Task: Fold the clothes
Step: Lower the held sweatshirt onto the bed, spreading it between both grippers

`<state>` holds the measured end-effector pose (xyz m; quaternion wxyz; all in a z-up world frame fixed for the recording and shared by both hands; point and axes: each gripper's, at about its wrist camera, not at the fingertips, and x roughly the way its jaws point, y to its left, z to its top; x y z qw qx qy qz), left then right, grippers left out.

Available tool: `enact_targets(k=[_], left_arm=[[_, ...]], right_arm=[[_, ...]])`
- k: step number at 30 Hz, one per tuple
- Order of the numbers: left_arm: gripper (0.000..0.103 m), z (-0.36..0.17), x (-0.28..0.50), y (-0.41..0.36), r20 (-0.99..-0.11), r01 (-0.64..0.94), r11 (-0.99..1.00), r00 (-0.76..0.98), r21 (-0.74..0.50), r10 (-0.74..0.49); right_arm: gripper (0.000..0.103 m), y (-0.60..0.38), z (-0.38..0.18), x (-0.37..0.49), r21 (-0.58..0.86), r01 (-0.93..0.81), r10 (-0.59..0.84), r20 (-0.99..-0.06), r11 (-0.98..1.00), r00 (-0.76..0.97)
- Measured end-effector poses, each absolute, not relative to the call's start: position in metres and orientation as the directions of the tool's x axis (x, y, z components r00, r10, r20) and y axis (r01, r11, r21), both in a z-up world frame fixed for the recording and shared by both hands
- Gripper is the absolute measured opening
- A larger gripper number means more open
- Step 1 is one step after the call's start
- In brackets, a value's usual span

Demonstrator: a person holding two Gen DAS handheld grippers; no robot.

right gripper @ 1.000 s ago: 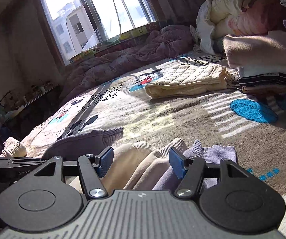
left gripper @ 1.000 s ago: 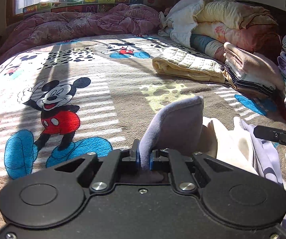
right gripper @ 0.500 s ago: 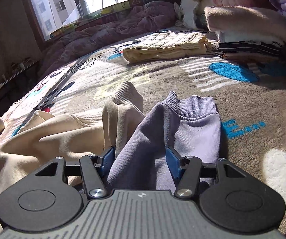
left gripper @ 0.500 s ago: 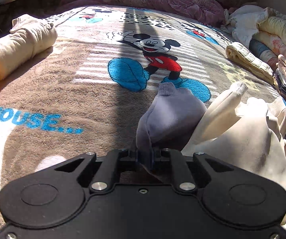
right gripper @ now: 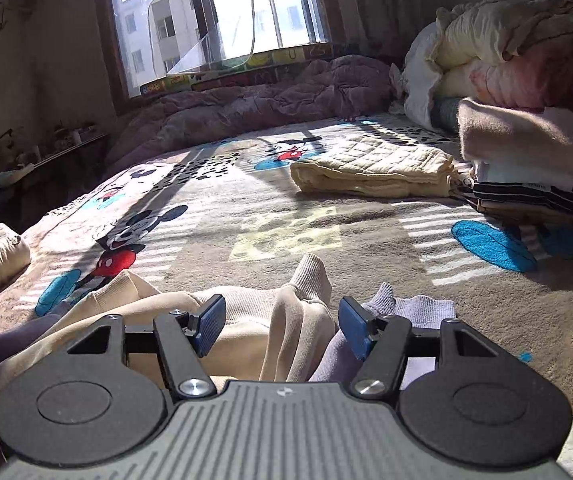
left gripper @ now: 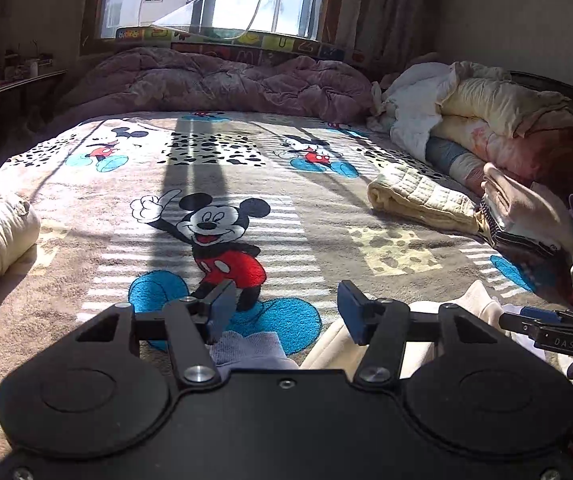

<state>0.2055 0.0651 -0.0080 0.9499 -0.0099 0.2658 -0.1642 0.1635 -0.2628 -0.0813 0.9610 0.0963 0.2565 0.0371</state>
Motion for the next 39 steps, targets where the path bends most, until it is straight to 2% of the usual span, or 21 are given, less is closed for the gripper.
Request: enact_targets(k=[4, 8, 9, 10, 11, 12, 14, 15, 17, 24, 30, 35, 39], left_arm=[[0.061, -0.039, 0.247, 0.028, -0.595, 0.424, 0.900, 0.700, -0.099, -0.395], [0.060, -0.082, 0.277, 0.007, -0.695, 0.447, 0.890, 0.611, -0.091, -0.378], [0.060, -0.090, 0.282, 0.004, -0.712, 0.451, 0.889, 0.597, -0.084, -0.370], [0.054, -0.094, 0.285, 0.002, -0.718, 0.464, 0.882, 0.586, -0.081, -0.374], [0.032, -0.098, 0.288, 0.001, -0.723, 0.473, 0.877, 0.577, -0.082, -0.379], [0.024, -0.100, 0.292, 0.002, -0.724, 0.475, 0.875, 0.571, -0.092, -0.386], [0.013, -0.101, 0.299, 0.003, -0.719, 0.474, 0.876, 0.579, -0.087, -0.385], [0.012, -0.099, 0.303, 0.006, -0.709, 0.464, 0.881, 0.592, -0.090, -0.384], [0.011, -0.092, 0.311, 0.017, -0.677, 0.434, 0.891, 0.618, -0.131, -0.400], [0.011, -0.065, 0.347, 0.050, -0.545, 0.333, 0.891, 0.705, -0.309, -0.453], [0.010, -0.050, 0.377, 0.050, -0.462, 0.304, 0.888, 0.768, -0.346, -0.443], [0.010, -0.054, 0.401, 0.047, -0.452, 0.276, 0.903, 0.794, -0.329, -0.407], [0.010, -0.073, 0.422, 0.044, -0.502, 0.238, 0.910, 0.772, -0.341, -0.390]], right_arm=[[0.063, -0.260, -0.096, 0.194, 0.200, -0.011, 0.123, -0.556, 0.980, 0.822], [0.062, -0.265, -0.114, 0.211, 0.223, 0.002, 0.137, -0.602, 0.975, 0.787], [0.058, -0.268, -0.117, 0.214, 0.237, -0.005, 0.151, -0.604, 0.972, 0.783], [0.054, -0.271, -0.120, 0.216, 0.253, -0.005, 0.163, -0.605, 0.967, 0.779], [0.043, -0.274, -0.122, 0.218, 0.268, -0.007, 0.174, -0.605, 0.963, 0.777], [0.031, -0.278, -0.123, 0.219, 0.279, -0.012, 0.185, -0.602, 0.960, 0.777], [0.017, -0.285, -0.124, 0.223, 0.304, -0.032, 0.215, -0.591, 0.952, 0.777], [0.013, -0.288, -0.124, 0.224, 0.318, -0.040, 0.228, -0.581, 0.947, 0.781], [0.012, -0.300, -0.121, 0.227, 0.386, -0.054, 0.269, -0.529, 0.921, 0.805], [0.011, -0.325, -0.093, 0.268, 0.445, -0.073, 0.291, -0.445, 0.893, 0.847], [0.011, -0.332, -0.067, 0.317, 0.431, -0.129, 0.317, -0.400, 0.893, 0.860], [0.011, -0.330, -0.054, 0.355, 0.373, -0.149, 0.300, -0.389, 0.916, 0.871], [0.011, -0.325, -0.063, 0.382, 0.317, -0.143, 0.276, -0.430, 0.938, 0.860]])
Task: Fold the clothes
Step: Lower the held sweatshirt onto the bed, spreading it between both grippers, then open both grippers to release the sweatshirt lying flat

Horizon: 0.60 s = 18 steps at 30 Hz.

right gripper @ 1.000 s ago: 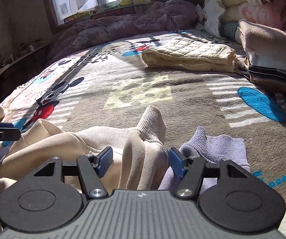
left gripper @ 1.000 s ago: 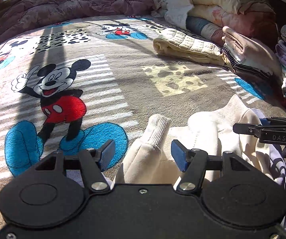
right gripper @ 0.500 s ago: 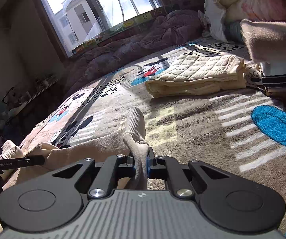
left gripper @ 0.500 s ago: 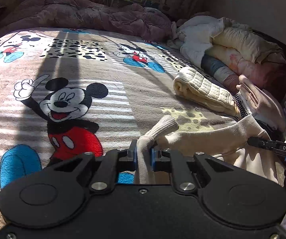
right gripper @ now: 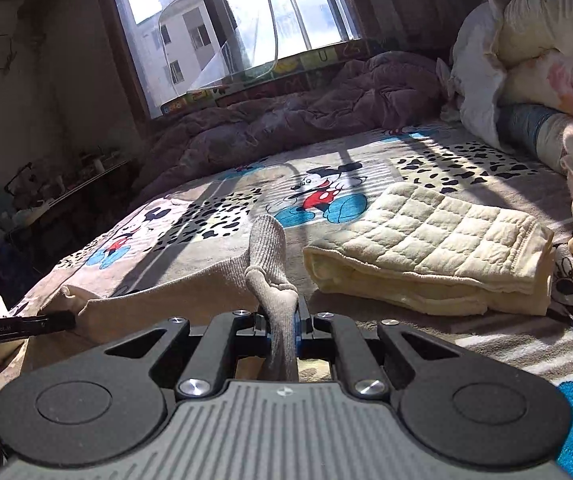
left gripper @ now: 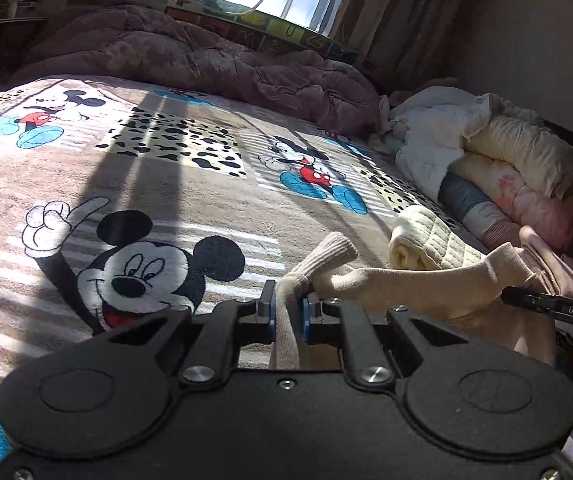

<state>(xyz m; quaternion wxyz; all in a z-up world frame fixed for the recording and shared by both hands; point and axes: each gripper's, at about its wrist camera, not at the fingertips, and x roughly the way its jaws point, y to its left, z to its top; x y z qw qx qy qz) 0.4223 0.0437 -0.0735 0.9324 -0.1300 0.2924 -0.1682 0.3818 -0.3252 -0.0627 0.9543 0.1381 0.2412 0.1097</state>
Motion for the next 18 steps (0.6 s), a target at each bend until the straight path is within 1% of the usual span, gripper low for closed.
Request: enact_targets(k=[1, 2, 3, 4, 5, 6, 7, 8, 9, 11, 15, 17, 18], left_arm=[[0.012, -0.079, 0.428, 0.041, -0.522, 0.228, 0.913, 0.762, -0.337, -0.383], [0.018, -0.085, 0.433, 0.037, -0.551, 0.215, 0.924, 0.751, -0.317, -0.364], [0.020, -0.090, 0.436, 0.034, -0.576, 0.192, 0.938, 0.748, -0.287, -0.330], [0.029, -0.092, 0.436, 0.031, -0.591, 0.172, 0.950, 0.750, -0.260, -0.297], [0.035, -0.093, 0.435, 0.030, -0.595, 0.163, 0.957, 0.754, -0.239, -0.277], [0.040, -0.092, 0.433, 0.029, -0.594, 0.160, 0.960, 0.759, -0.230, -0.269], [0.052, -0.089, 0.430, 0.030, -0.583, 0.165, 0.957, 0.764, -0.238, -0.277], [0.055, -0.085, 0.426, 0.031, -0.570, 0.168, 0.956, 0.773, -0.241, -0.279], [0.055, -0.078, 0.421, 0.032, -0.555, 0.173, 0.956, 0.784, -0.236, -0.279], [0.055, -0.064, 0.410, 0.035, -0.527, 0.179, 0.959, 0.806, -0.219, -0.270], [0.058, -0.034, 0.375, 0.054, -0.475, 0.168, 0.960, 0.841, -0.224, -0.259], [0.064, -0.021, 0.355, 0.068, -0.452, 0.150, 0.961, 0.858, -0.234, -0.244], [0.065, -0.015, 0.345, 0.075, -0.442, 0.138, 0.961, 0.866, -0.239, -0.234]], right_arm=[[0.011, -0.324, -0.068, 0.388, 0.304, -0.135, 0.266, -0.450, 0.943, 0.852], [0.011, -0.323, -0.076, 0.396, 0.290, -0.117, 0.251, -0.483, 0.950, 0.839], [0.014, -0.323, -0.083, 0.401, 0.279, -0.094, 0.232, -0.518, 0.956, 0.824], [0.018, -0.323, -0.090, 0.406, 0.267, -0.071, 0.213, -0.551, 0.961, 0.807], [0.028, -0.323, -0.096, 0.411, 0.256, -0.049, 0.193, -0.580, 0.966, 0.792], [0.030, -0.325, -0.099, 0.411, 0.247, -0.025, 0.172, -0.595, 0.969, 0.785], [0.030, -0.328, -0.100, 0.410, 0.243, -0.005, 0.155, -0.602, 0.970, 0.783], [0.034, -0.334, -0.095, 0.406, 0.246, 0.005, 0.145, -0.589, 0.969, 0.795], [0.039, -0.339, -0.089, 0.402, 0.240, 0.014, 0.130, -0.576, 0.971, 0.807], [0.044, -0.349, -0.072, 0.390, 0.217, 0.032, 0.092, -0.539, 0.976, 0.837], [0.046, -0.359, -0.040, 0.352, 0.197, 0.041, 0.057, -0.469, 0.980, 0.882], [0.049, -0.356, -0.027, 0.322, 0.199, 0.026, 0.063, -0.430, 0.980, 0.900], [0.049, -0.353, -0.022, 0.307, 0.200, 0.016, 0.069, -0.413, 0.980, 0.908]])
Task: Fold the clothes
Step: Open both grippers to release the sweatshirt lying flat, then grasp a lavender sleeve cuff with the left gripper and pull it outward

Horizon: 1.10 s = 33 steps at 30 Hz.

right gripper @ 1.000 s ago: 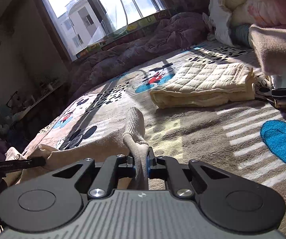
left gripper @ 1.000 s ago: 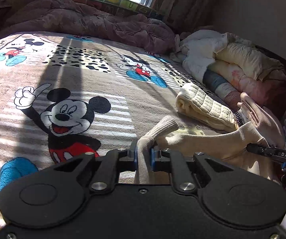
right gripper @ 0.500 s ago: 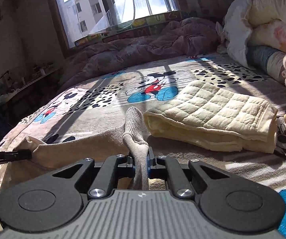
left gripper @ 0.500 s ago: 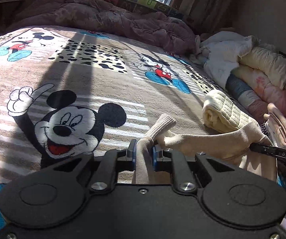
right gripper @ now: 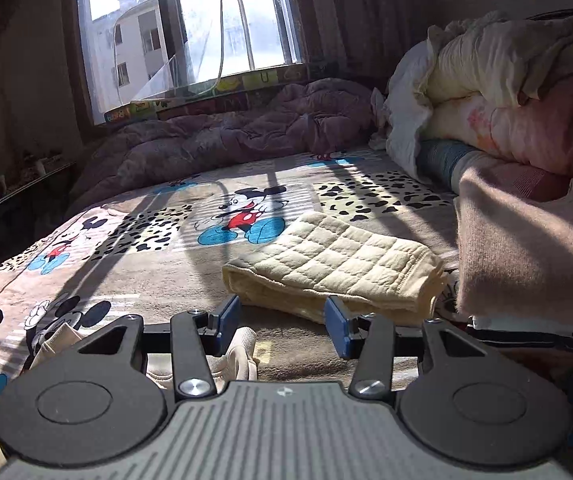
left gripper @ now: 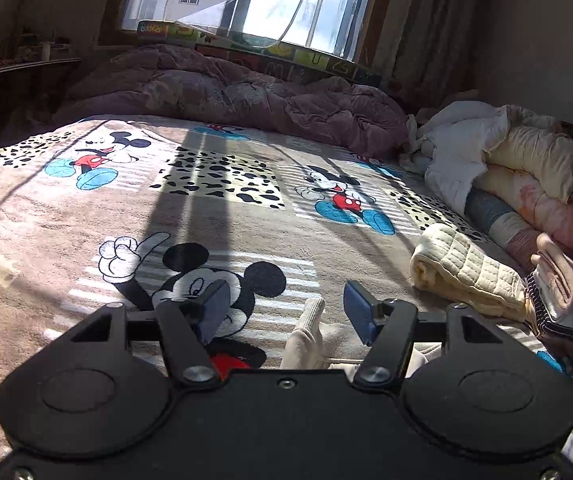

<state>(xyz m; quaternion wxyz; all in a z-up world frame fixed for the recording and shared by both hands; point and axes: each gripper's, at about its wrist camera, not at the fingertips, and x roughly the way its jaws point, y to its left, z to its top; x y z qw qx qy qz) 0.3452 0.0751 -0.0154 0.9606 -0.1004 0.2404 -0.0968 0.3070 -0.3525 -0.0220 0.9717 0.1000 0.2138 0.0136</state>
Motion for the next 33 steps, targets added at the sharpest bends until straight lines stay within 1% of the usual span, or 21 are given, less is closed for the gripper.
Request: enact_targets(k=[3, 7, 11, 14, 17, 20, 23, 25, 26, 27, 28, 29, 31, 33], left_arm=[[0.066, -0.006, 0.316, 0.102, -0.430, 0.084, 0.959, 0.881, -0.270, -0.198], [0.066, -0.004, 0.281, 0.137, -0.430, 0.008, 0.946, 0.890, -0.323, -0.154], [0.066, -0.016, 0.250, 0.165, -0.459, -0.070, 0.935, 0.882, -0.348, -0.105], [0.066, -0.037, 0.231, 0.181, -0.508, -0.138, 0.925, 0.859, -0.354, -0.066], [0.066, -0.065, 0.221, 0.194, -0.584, -0.175, 0.896, 0.805, -0.408, -0.108], [0.066, -0.092, 0.218, 0.201, -0.631, -0.170, 0.839, 0.738, -0.516, -0.238], [0.066, -0.118, 0.221, 0.193, -0.638, -0.165, 0.774, 0.682, -0.611, -0.358], [0.065, -0.122, 0.224, 0.179, -0.617, -0.143, 0.776, 0.699, -0.615, -0.361], [0.045, -0.121, 0.226, 0.170, -0.605, -0.123, 0.786, 0.713, -0.606, -0.355], [0.024, -0.119, 0.229, 0.160, -0.597, -0.098, 0.797, 0.718, -0.596, -0.358], [0.010, -0.114, 0.233, 0.150, -0.590, -0.080, 0.812, 0.728, -0.578, -0.348], [0.010, -0.107, 0.234, 0.138, -0.574, -0.052, 0.829, 0.745, -0.557, -0.340], [0.010, -0.093, 0.238, 0.111, -0.531, 0.041, 0.847, 0.762, -0.531, -0.370], [0.010, -0.080, 0.241, 0.079, -0.500, 0.125, 0.851, 0.762, -0.510, -0.412]], right_arm=[[0.052, -0.333, -0.019, 0.263, 0.209, -0.033, 0.113, -0.385, 0.977, 0.916], [0.053, -0.295, -0.033, 0.215, 0.215, -0.121, 0.199, -0.393, 0.969, 0.898], [0.053, -0.254, -0.061, 0.177, 0.218, -0.205, 0.282, -0.427, 0.954, 0.859], [0.053, -0.227, -0.088, 0.155, 0.212, -0.250, 0.322, -0.450, 0.945, 0.833], [0.052, -0.209, -0.115, 0.142, 0.229, -0.273, 0.352, -0.473, 0.934, 0.808], [0.052, -0.201, -0.136, 0.141, 0.240, -0.273, 0.361, -0.511, 0.932, 0.781], [0.052, -0.207, -0.142, 0.149, 0.311, -0.237, 0.370, -0.499, 0.921, 0.784], [0.052, -0.209, -0.146, 0.153, 0.332, -0.227, 0.373, -0.493, 0.916, 0.786], [0.052, -0.209, -0.149, 0.155, 0.335, -0.225, 0.373, -0.491, 0.915, 0.787], [0.053, -0.207, -0.150, 0.155, 0.329, -0.229, 0.372, -0.489, 0.916, 0.789], [0.054, -0.206, -0.151, 0.155, 0.321, -0.233, 0.371, -0.487, 0.918, 0.791], [0.055, -0.206, -0.151, 0.156, 0.317, -0.237, 0.371, -0.485, 0.918, 0.791], [0.056, -0.208, -0.151, 0.157, 0.333, -0.236, 0.379, -0.478, 0.913, 0.792], [0.055, -0.218, -0.152, 0.160, 0.406, -0.221, 0.407, -0.458, 0.887, 0.790]])
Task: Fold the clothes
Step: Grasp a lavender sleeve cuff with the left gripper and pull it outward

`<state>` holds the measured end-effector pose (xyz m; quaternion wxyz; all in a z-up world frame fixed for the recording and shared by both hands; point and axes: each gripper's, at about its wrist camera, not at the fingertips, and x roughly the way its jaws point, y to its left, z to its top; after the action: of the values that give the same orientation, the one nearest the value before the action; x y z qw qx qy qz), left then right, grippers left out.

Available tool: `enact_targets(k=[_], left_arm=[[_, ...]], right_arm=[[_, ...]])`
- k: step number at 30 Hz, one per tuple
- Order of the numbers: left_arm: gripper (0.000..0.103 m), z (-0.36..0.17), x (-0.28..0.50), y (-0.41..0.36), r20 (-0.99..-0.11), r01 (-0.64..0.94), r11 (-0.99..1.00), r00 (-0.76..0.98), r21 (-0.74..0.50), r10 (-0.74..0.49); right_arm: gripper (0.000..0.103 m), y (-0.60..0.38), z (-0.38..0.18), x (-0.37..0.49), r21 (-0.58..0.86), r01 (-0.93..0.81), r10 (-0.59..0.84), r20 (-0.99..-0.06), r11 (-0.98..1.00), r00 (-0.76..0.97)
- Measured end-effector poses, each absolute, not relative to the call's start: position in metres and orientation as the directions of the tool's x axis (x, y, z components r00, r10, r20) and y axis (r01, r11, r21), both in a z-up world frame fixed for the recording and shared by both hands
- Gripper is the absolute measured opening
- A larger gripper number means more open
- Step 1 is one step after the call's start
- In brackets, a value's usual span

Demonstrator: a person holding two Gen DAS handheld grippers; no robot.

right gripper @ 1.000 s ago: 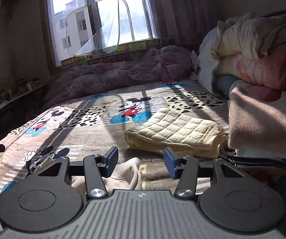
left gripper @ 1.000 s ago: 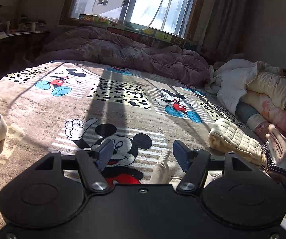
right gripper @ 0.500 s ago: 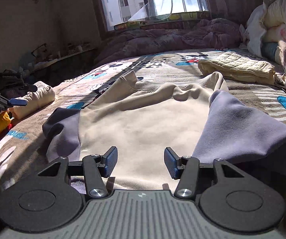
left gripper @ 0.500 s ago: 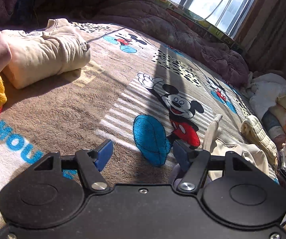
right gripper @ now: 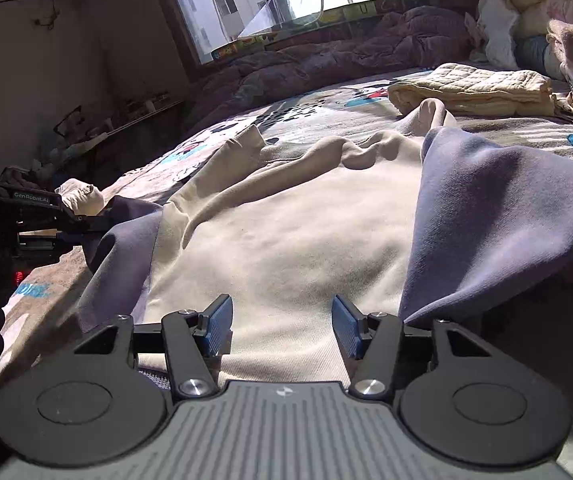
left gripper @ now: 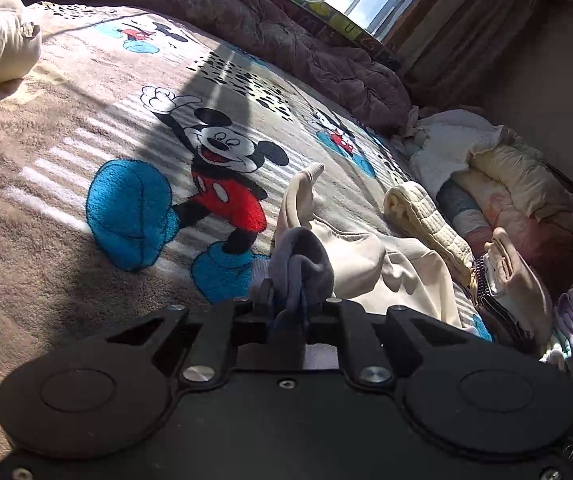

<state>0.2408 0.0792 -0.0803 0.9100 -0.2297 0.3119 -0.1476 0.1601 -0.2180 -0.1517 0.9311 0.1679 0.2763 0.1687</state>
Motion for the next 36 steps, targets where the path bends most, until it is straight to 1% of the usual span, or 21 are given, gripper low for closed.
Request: enact_targets(k=[3, 5, 7, 8, 10, 11, 14, 17, 19, 22, 24, 30, 33, 34, 35, 36], left_arm=[[0.010, -0.077, 0.249, 0.026, -0.504, 0.238, 0.858, 0.726, -0.455, -0.469], [0.010, -0.077, 0.253, -0.008, -0.512, 0.313, 0.852, 0.693, -0.420, -0.508], [0.012, -0.086, 0.252, -0.038, -0.524, 0.413, 0.812, 0.621, -0.413, -0.583], [0.023, -0.089, 0.250, -0.050, -0.525, 0.466, 0.781, 0.578, -0.415, -0.624], [0.039, -0.087, 0.242, -0.057, -0.509, 0.545, 0.739, 0.540, -0.396, -0.670], [0.037, -0.083, 0.238, -0.056, -0.498, 0.569, 0.728, 0.537, -0.382, -0.681], [0.039, -0.065, 0.237, -0.019, -0.437, 0.526, 0.742, 0.601, -0.415, -0.670], [0.040, -0.060, 0.243, 0.027, -0.396, 0.398, 0.784, 0.699, -0.477, -0.596], [0.040, -0.068, 0.248, 0.048, -0.410, 0.309, 0.809, 0.738, -0.501, -0.536], [0.040, -0.084, 0.254, 0.062, -0.466, 0.227, 0.834, 0.741, -0.503, -0.483], [0.040, -0.094, 0.260, 0.061, -0.484, 0.207, 0.825, 0.725, -0.525, -0.490], [0.040, -0.114, 0.277, 0.047, -0.548, 0.149, 0.824, 0.680, -0.546, -0.486], [0.039, -0.117, 0.280, 0.039, -0.555, 0.167, 0.824, 0.666, -0.541, -0.499], [0.036, -0.117, 0.281, 0.037, -0.554, 0.175, 0.825, 0.664, -0.538, -0.502], [0.024, -0.116, 0.281, 0.035, -0.553, 0.181, 0.828, 0.666, -0.530, -0.500], [0.017, -0.115, 0.280, 0.035, -0.556, 0.182, 0.833, 0.669, -0.522, -0.494]], right_arm=[[0.053, -0.245, -0.157, 0.166, 0.585, -0.170, 0.461, -0.394, 0.793, 0.795], [0.052, -0.267, -0.163, 0.168, 0.694, -0.114, 0.472, -0.351, 0.711, 0.809], [0.047, -0.284, -0.172, 0.171, 0.773, -0.070, 0.485, -0.322, 0.630, 0.813], [0.041, -0.287, -0.174, 0.172, 0.784, -0.058, 0.485, -0.322, 0.618, 0.813], [0.041, -0.289, -0.175, 0.172, 0.786, -0.050, 0.482, -0.326, 0.616, 0.814], [0.041, -0.290, -0.176, 0.172, 0.787, -0.047, 0.480, -0.327, 0.615, 0.814], [0.041, -0.283, -0.174, 0.173, 0.756, -0.048, 0.467, -0.352, 0.653, 0.811], [0.042, -0.277, -0.171, 0.173, 0.721, -0.059, 0.456, -0.371, 0.691, 0.809], [0.043, -0.273, -0.169, 0.172, 0.704, -0.065, 0.450, -0.379, 0.708, 0.808], [0.047, -0.266, -0.166, 0.170, 0.675, -0.076, 0.439, -0.387, 0.734, 0.811], [0.051, -0.259, -0.163, 0.169, 0.639, -0.094, 0.430, -0.394, 0.763, 0.812], [0.059, -0.237, -0.157, 0.165, 0.509, -0.160, 0.404, -0.416, 0.846, 0.815], [0.062, -0.225, -0.154, 0.163, 0.437, -0.199, 0.397, -0.424, 0.877, 0.814], [0.062, -0.223, -0.154, 0.164, 0.425, -0.208, 0.397, -0.425, 0.881, 0.814], [0.062, -0.221, -0.154, 0.164, 0.414, -0.215, 0.397, -0.426, 0.885, 0.813], [0.062, -0.220, -0.154, 0.164, 0.411, -0.218, 0.397, -0.425, 0.885, 0.813]])
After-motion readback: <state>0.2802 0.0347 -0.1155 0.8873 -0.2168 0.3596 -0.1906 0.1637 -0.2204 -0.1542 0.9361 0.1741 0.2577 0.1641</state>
